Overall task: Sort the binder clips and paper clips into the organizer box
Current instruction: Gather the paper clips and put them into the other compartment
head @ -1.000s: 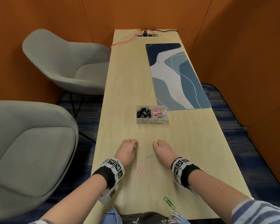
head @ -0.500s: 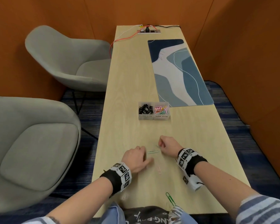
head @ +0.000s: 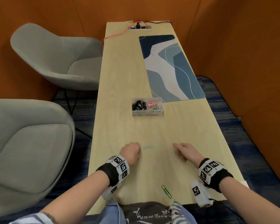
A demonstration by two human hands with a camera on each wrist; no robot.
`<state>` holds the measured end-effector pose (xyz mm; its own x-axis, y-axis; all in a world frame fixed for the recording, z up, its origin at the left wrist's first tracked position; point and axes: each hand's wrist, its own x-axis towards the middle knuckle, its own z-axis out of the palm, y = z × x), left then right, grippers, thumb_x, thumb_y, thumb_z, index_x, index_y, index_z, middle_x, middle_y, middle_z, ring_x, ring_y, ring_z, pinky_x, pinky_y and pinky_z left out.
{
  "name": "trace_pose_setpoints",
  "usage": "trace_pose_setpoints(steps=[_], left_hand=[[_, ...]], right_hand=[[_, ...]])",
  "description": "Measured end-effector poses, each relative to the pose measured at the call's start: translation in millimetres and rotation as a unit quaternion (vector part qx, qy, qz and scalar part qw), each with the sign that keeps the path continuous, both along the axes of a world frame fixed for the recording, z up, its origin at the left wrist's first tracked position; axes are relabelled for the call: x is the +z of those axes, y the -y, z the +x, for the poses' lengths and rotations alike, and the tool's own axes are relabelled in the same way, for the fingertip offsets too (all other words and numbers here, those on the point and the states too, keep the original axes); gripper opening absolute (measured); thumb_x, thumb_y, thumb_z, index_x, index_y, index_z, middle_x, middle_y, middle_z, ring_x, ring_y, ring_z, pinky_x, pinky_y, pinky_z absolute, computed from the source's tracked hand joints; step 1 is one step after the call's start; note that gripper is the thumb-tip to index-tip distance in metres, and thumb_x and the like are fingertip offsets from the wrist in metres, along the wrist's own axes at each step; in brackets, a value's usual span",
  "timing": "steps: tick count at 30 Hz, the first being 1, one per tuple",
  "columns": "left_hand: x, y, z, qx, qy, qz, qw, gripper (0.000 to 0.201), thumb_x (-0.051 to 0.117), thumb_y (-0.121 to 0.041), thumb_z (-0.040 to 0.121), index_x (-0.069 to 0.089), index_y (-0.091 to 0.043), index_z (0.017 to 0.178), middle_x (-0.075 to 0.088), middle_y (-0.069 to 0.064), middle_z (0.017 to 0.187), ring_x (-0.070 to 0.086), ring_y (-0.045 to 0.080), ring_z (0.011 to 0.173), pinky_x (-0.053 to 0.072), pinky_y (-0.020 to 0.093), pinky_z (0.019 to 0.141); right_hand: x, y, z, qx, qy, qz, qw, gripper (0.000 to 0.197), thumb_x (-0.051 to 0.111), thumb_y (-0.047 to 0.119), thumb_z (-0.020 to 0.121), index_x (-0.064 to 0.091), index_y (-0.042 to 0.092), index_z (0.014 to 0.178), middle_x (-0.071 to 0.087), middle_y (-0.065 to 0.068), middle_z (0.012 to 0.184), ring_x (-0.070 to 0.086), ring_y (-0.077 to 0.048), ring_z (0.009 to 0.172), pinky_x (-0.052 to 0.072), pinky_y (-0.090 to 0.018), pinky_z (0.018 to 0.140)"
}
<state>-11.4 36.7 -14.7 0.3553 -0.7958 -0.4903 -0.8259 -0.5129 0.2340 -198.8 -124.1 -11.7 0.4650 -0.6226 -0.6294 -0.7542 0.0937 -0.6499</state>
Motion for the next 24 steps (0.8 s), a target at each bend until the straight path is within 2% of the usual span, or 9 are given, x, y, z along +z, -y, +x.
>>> trace_pose_setpoints(steps=[2,5,9,12,14,18,21,22,24], left_hand=[[-1,2,-1,-0.020,0.032,-0.004,0.999,0.023,0.040,-0.001,0.094,0.050,-0.002,0.114,0.059,0.017,0.114,0.060,0.034,0.102,0.047,0.038,0.082],[-1,6,-2,-0.054,0.082,-0.010,0.995,0.033,0.038,0.011,0.089,0.046,-0.002,0.118,0.056,0.017,0.115,0.062,0.035,0.100,0.048,0.039,0.080],[-2,13,1,-0.054,0.079,-0.034,0.995,0.032,0.037,0.009,0.090,0.044,-0.002,0.119,0.054,0.017,0.115,0.061,0.036,0.100,0.047,0.040,0.081],[0,19,7,-0.009,0.025,-0.056,0.998,0.024,0.033,0.004,0.093,0.045,-0.001,0.113,0.057,0.020,0.111,0.060,0.037,0.096,0.044,0.039,0.076],[0,24,12,0.032,-0.027,-0.067,0.997,0.018,0.034,-0.004,0.096,0.046,0.000,0.109,0.059,0.020,0.108,0.059,0.037,0.095,0.043,0.038,0.075],[-6,30,19,0.115,-0.128,-0.095,0.980,0.019,0.044,-0.015,0.096,0.048,-0.003,0.109,0.065,0.018,0.104,0.062,0.032,0.093,0.048,0.038,0.078],[-8,32,17,0.180,-0.242,-0.114,0.947,0.021,0.042,-0.009,0.093,0.052,-0.008,0.112,0.067,0.012,0.092,0.060,0.025,0.083,0.045,0.029,0.074],[-7,34,16,0.206,-0.279,-0.116,0.931,0.023,0.040,-0.008,0.093,0.054,-0.010,0.111,0.064,0.007,0.086,0.057,0.023,0.081,0.044,0.028,0.071],[-4,38,14,0.260,-0.336,-0.118,0.898,0.027,0.036,-0.007,0.093,0.059,-0.009,0.108,0.054,-0.002,0.079,0.050,0.017,0.073,0.038,0.024,0.056]], right_hand=[[-4,-9,-1,0.149,-0.110,-0.142,0.972,0.026,0.050,0.035,0.092,0.045,0.012,0.081,0.057,-0.009,0.079,0.051,-0.024,0.070,0.037,-0.029,0.063],[-7,-26,5,0.239,-0.173,-0.238,0.926,0.022,0.047,0.025,0.092,0.045,0.007,0.104,0.062,-0.014,0.103,0.061,-0.032,0.091,0.041,-0.031,0.068],[-5,-33,25,0.274,-0.227,-0.244,0.902,0.022,0.039,0.005,0.094,0.044,0.001,0.115,0.061,-0.019,0.115,0.061,-0.035,0.103,0.042,-0.035,0.072],[-2,-30,39,0.264,-0.265,-0.206,0.905,0.030,0.039,0.006,0.092,0.043,0.000,0.122,0.057,-0.018,0.124,0.057,-0.033,0.112,0.044,-0.034,0.082],[-2,-32,43,0.252,-0.272,-0.197,0.907,0.030,0.040,0.010,0.092,0.045,0.003,0.120,0.059,-0.015,0.122,0.058,-0.032,0.109,0.043,-0.033,0.079],[-2,-35,45,0.297,-0.242,-0.258,0.887,0.024,0.036,0.009,0.090,0.049,0.003,0.108,0.065,-0.016,0.109,0.062,-0.032,0.096,0.043,-0.033,0.071],[4,-29,38,0.263,-0.148,-0.215,0.929,0.020,0.033,0.018,0.092,0.049,0.005,0.090,0.060,-0.016,0.091,0.053,-0.031,0.082,0.037,-0.032,0.071],[6,-28,35,0.243,-0.106,-0.171,0.949,0.022,0.033,0.017,0.092,0.046,0.008,0.078,0.056,-0.012,0.080,0.049,-0.028,0.077,0.036,-0.032,0.070],[12,-27,27,0.169,-0.015,-0.057,0.984,0.024,0.035,0.013,0.085,0.040,0.010,0.061,0.046,-0.009,0.061,0.047,-0.024,0.060,0.037,-0.032,0.062]])
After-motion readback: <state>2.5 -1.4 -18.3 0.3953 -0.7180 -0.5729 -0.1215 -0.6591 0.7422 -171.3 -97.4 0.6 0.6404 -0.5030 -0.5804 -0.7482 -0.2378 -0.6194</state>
